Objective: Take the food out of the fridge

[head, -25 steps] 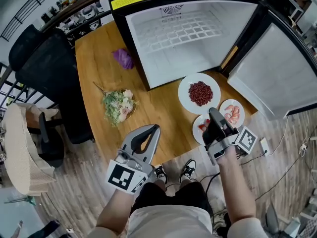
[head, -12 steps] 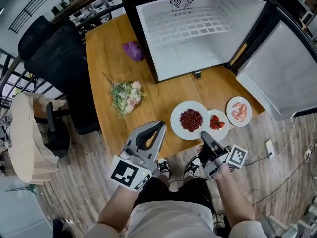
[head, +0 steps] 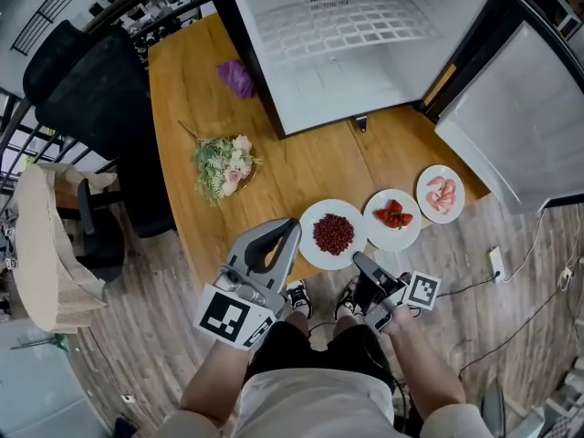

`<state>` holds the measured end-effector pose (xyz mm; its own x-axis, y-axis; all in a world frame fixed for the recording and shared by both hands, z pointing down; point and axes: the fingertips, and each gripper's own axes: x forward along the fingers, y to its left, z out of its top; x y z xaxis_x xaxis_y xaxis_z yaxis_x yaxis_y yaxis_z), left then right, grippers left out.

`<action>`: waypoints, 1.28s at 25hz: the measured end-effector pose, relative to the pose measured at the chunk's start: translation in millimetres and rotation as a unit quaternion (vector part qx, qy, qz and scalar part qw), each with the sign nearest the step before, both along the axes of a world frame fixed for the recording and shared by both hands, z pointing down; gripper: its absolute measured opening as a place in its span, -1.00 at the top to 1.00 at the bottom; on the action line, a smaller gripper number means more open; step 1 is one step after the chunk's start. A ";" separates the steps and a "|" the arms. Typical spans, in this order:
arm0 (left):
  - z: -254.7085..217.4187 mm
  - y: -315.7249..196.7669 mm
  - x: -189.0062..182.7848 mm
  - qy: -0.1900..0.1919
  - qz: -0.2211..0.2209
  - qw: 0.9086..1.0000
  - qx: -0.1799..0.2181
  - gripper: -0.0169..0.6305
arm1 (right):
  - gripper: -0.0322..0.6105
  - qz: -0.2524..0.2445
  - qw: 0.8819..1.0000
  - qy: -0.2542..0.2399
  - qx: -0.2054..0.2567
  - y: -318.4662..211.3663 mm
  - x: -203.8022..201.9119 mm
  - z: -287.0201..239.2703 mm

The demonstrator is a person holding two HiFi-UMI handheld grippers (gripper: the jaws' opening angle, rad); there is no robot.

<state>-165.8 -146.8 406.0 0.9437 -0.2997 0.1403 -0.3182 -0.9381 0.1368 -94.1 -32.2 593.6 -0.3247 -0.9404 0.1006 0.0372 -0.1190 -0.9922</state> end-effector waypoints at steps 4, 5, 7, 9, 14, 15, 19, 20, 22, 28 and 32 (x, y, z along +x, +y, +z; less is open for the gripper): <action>2.7 3.7 0.8 -0.003 0.001 1.000 -0.004 0.92 | 0.82 -0.008 1.000 -0.015 -0.014 7.3 -5.8 15.9; 2.8 4.2 1.0 -0.003 0.001 1.000 -0.004 0.92 | 0.82 -0.010 1.000 -0.016 -0.016 8.0 -7.0 19.5; 3.1 5.2 1.3 -0.003 0.000 1.000 -0.003 0.92 | 0.82 -0.015 0.999 -0.018 -0.021 9.0 -9.2 25.4; 4.1 5.6 1.1 -0.004 0.000 1.000 -0.002 0.92 | 0.82 -0.017 0.999 -0.021 -0.025 10.6 -11.2 30.1; 7.2 6.2 2.2 -0.007 -0.001 1.000 -0.003 0.92 | 0.82 -0.019 0.999 -0.021 -0.039 20.8 -12.6 42.6; 7.2 6.7 3.0 -0.007 0.000 1.000 -0.003 0.92 | 0.82 -0.019 0.999 -0.019 -0.040 22.4 -11.9 44.2; 8.4 10.3 6.8 -0.007 0.006 1.000 -0.005 0.92 | 0.82 -0.021 0.998 -0.013 -0.055 26.2 -8.8 50.6; 8.9 11.0 7.9 -0.007 0.007 1.000 -0.005 0.92 | 0.82 -0.023 0.998 -0.012 -0.061 26.6 -8.5 52.6; 9.6 12.3 9.8 -0.008 0.010 1.000 -0.005 0.92 | 0.82 -0.027 0.997 -0.009 -0.073 27.2 -8.4 55.7; 8.8 12.4 11.4 -0.008 0.014 1.000 -0.003 0.92 | 0.82 -0.024 0.994 -0.009 -0.104 30.1 -6.9 62.8; 9.6 13.9 11.6 -0.010 0.015 1.000 -0.004 0.92 | 0.82 -0.026 0.993 -0.012 -0.118 31.2 -7.5 67.7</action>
<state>-154.2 -133.0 415.6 0.9495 -0.2694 0.1606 -0.2918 -0.9465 0.1377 -101.7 -1.0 661.3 -0.3767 -0.8739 0.3073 0.0483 -0.3498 -0.9356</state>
